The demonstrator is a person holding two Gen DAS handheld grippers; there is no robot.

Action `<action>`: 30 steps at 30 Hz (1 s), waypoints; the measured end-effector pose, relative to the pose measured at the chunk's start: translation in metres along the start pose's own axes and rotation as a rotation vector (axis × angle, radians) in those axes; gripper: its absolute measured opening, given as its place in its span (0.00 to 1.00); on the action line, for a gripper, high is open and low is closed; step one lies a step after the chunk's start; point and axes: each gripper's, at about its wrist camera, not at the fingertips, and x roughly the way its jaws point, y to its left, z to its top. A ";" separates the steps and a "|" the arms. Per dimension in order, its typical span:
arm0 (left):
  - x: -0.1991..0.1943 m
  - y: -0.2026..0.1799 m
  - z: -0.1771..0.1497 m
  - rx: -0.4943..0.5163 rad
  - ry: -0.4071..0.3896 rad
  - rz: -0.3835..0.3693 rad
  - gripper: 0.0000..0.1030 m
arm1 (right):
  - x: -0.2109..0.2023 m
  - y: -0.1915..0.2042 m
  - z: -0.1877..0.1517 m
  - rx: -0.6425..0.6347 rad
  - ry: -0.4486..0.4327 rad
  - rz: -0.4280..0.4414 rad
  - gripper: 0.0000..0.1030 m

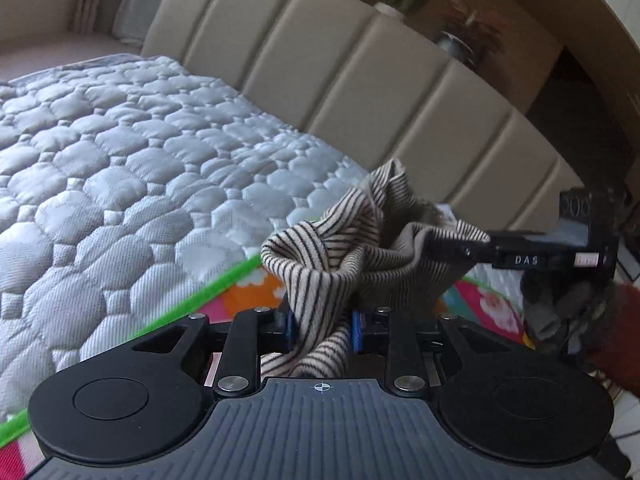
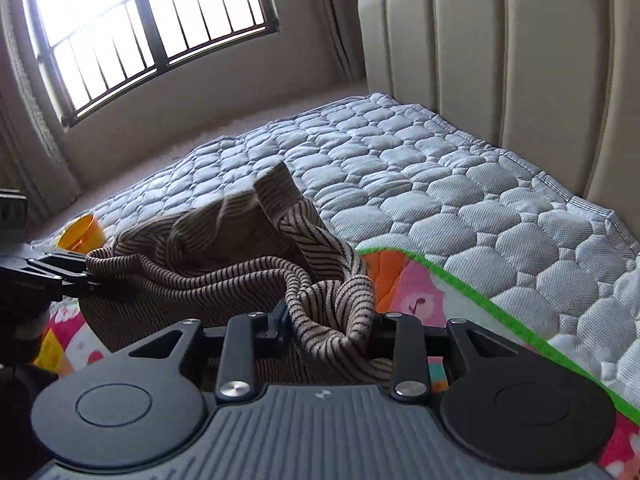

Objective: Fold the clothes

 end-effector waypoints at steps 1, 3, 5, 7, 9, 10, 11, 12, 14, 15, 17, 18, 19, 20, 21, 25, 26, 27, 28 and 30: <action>-0.006 -0.004 -0.009 0.009 0.024 0.012 0.27 | -0.008 0.008 -0.009 -0.027 0.010 -0.007 0.30; -0.016 -0.010 -0.029 0.023 0.073 0.042 0.28 | -0.019 0.025 -0.028 -0.080 0.043 -0.022 0.30; -0.024 -0.014 -0.045 0.040 0.114 0.078 0.30 | -0.026 0.041 -0.050 -0.145 0.081 -0.050 0.30; -0.033 -0.017 -0.056 0.052 0.148 0.119 0.34 | -0.030 0.051 -0.073 -0.196 0.126 -0.085 0.31; -0.043 -0.017 -0.061 0.047 0.178 0.162 0.38 | -0.032 0.059 -0.094 -0.241 0.169 -0.124 0.32; -0.048 -0.015 -0.061 0.029 0.194 0.181 0.40 | -0.035 0.061 -0.104 -0.260 0.188 -0.143 0.32; -0.053 -0.012 -0.061 0.002 0.207 0.200 0.40 | -0.037 0.064 -0.113 -0.278 0.206 -0.160 0.33; -0.059 -0.009 -0.060 -0.029 0.217 0.210 0.43 | -0.042 0.065 -0.118 -0.277 0.212 -0.165 0.34; -0.073 -0.003 -0.060 -0.101 0.223 0.207 0.53 | -0.051 0.068 -0.128 -0.274 0.223 -0.173 0.34; -0.077 -0.001 -0.061 -0.140 0.217 0.189 0.57 | -0.059 0.067 -0.130 -0.254 0.218 -0.163 0.35; -0.085 0.003 -0.062 -0.228 0.200 0.134 0.67 | -0.075 0.065 -0.134 -0.213 0.208 -0.144 0.40; -0.089 0.005 -0.063 -0.271 0.191 0.107 0.75 | -0.084 0.063 -0.134 -0.189 0.196 -0.137 0.45; -0.093 0.006 -0.064 -0.315 0.183 0.079 0.79 | -0.092 0.061 -0.134 -0.165 0.185 -0.130 0.49; -0.093 0.007 -0.066 -0.353 0.177 0.052 0.80 | -0.101 0.058 -0.133 -0.130 0.166 -0.124 0.56; -0.091 0.007 -0.067 -0.387 0.175 0.026 0.84 | -0.110 0.055 -0.132 -0.095 0.147 -0.118 0.63; -0.064 0.004 -0.074 -0.469 0.176 0.023 0.93 | -0.129 0.031 -0.123 0.164 0.058 -0.036 0.82; -0.055 0.003 -0.076 -0.483 0.183 0.035 0.93 | -0.128 0.026 -0.122 0.229 0.039 -0.035 0.82; -0.046 0.003 -0.078 -0.498 0.190 0.044 0.93 | -0.121 0.020 -0.119 0.287 0.027 -0.043 0.82; -0.039 0.003 -0.080 -0.514 0.195 0.053 0.92 | -0.113 0.016 -0.120 0.331 0.018 -0.053 0.82; -0.024 0.004 -0.083 -0.537 0.205 0.074 0.90 | -0.095 0.012 -0.124 0.376 0.017 -0.077 0.82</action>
